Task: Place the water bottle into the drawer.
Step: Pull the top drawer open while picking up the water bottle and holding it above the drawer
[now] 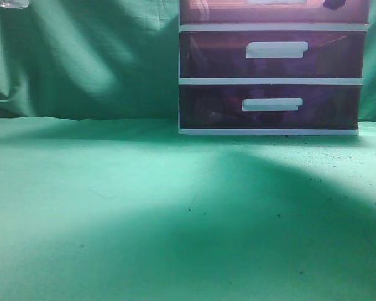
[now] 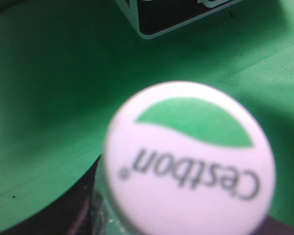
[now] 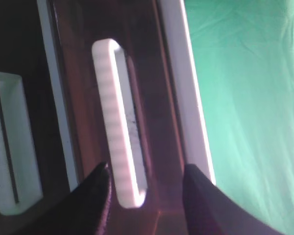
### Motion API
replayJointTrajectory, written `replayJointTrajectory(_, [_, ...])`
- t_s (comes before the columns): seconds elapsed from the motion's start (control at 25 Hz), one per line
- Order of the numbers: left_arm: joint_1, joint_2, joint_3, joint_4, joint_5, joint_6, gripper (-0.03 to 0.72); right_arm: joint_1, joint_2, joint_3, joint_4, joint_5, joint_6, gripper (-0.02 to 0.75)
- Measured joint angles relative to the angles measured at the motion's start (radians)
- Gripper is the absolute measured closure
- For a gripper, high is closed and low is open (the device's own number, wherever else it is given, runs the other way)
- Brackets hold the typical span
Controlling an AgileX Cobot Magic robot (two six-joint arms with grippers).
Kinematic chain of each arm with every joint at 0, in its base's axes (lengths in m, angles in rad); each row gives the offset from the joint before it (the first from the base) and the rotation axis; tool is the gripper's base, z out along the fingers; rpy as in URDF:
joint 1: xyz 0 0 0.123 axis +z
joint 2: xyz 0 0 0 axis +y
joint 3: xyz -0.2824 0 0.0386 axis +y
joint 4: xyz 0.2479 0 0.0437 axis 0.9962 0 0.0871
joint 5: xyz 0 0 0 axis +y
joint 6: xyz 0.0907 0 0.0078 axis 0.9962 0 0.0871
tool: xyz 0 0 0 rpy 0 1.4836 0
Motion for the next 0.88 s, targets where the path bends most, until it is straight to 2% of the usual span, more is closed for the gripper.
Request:
replayJointTrajectory(0.48, [0.000, 0.040, 0.000, 0.026, 0.018, 0.000, 0.423, 0.000, 0.140, -0.097, -0.047, -0.014, -0.006, 0.433])
replayJointTrajectory(0.64, [0.000, 0.040, 0.000, 0.026, 0.025, 0.000, 0.423, 0.000, 0.133, -0.106, -0.060, -0.013, -0.038, 0.644])
replayJointTrajectory(0.88, [0.000, 0.040, 0.000, 0.027, 0.028, 0.000, 0.423, 0.002, 0.063, -0.070, -0.073, 0.060, -0.079, 0.643])
